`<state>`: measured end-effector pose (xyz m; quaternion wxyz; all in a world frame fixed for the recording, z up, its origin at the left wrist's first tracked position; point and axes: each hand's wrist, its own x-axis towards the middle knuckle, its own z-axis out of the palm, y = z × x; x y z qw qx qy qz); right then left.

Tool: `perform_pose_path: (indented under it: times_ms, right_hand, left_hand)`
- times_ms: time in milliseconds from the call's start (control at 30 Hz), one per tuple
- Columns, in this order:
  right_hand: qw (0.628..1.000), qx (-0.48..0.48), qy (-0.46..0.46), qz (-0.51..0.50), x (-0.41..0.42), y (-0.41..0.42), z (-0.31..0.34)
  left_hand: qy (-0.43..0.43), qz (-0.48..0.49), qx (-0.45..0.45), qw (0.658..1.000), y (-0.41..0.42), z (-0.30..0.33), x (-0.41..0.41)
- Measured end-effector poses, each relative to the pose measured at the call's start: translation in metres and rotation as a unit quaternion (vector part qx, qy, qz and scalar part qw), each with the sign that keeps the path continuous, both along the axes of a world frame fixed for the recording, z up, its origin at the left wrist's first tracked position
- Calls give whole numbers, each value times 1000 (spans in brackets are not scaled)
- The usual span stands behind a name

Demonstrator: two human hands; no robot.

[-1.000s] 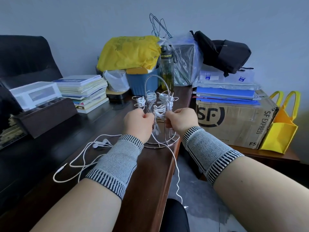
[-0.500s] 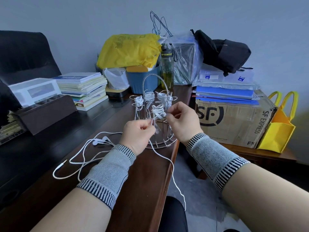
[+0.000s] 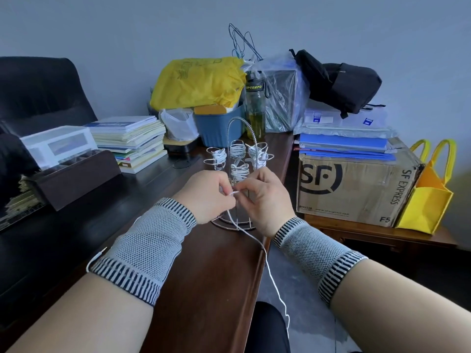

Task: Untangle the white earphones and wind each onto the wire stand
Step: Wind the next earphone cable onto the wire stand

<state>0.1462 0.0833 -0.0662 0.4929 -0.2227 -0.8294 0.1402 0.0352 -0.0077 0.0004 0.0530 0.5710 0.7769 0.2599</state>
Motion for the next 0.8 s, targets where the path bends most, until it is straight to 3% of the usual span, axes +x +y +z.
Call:
perform_pose_path:
  times_ms: [67,167,233,433,633,800]
  right_hand:
    - [999,-11,36,-12,-1,-2,-4]
    - [992,-93,87,-23,3,-3,-4]
    - [986,-143,83,-38,6,-2,-5]
    - [985,-157,53,-43,3,-8,3]
    - [994,-84,39,-49,5,-5,4]
    - [994,-77,39,-64,5,-1,2]
  left_hand:
    - [13,48,14,999,-1,7,-2]
    - [-113,89,72,987,-4,10,-10]
    - [-151,72,81,983,-6,9,-10]
    - [-104,-30,72,992,-4,9,6]
    - [26,5,5,1000,-4,1,9]
    - [80,32,-16,996,-7,1,12]
